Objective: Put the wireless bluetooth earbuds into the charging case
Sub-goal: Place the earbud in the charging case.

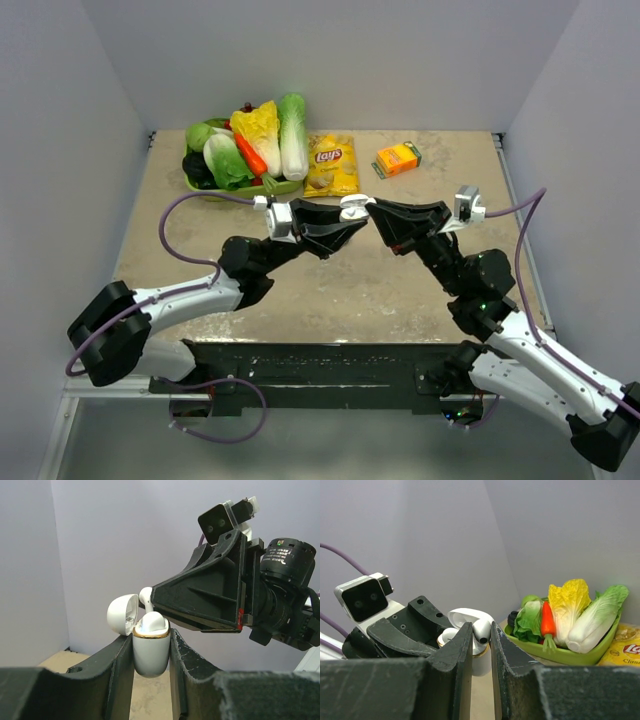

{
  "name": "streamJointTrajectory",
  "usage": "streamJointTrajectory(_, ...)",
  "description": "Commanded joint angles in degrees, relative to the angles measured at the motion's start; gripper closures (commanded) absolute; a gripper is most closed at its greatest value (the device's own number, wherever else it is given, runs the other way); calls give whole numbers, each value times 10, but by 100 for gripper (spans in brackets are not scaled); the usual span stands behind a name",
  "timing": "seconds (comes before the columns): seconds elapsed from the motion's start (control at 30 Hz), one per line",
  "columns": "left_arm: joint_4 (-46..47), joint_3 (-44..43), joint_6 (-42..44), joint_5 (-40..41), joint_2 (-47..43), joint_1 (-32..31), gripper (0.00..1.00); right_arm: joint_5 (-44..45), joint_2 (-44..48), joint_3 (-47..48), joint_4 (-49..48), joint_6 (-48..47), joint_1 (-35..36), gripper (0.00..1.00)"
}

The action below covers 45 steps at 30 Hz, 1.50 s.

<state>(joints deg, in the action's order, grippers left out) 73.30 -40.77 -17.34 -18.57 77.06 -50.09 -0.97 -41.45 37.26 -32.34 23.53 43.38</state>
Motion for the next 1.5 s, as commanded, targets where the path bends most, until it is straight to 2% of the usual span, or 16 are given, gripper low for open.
streamJointTrajectory(0.0,354,-33,18,25,6,-3,100,-26,9,4,24,-6,5,100)
streamJointTrajectory(0.17,354,-39,20,27,13,-3,100,-26,10,7,28,-7,6,100)
streamJointTrajectory(0.37,354,-41,20,27,18,-3,100,-25,14,11,32,-7,6,89)
streamJointTrajectory(0.7,354,-39,22,32,23,-3,100,-28,15,20,36,-4,5,84)
streamJointTrajectory(1.47,354,-33,32,39,34,-3,100,-38,10,53,57,-8,5,61)
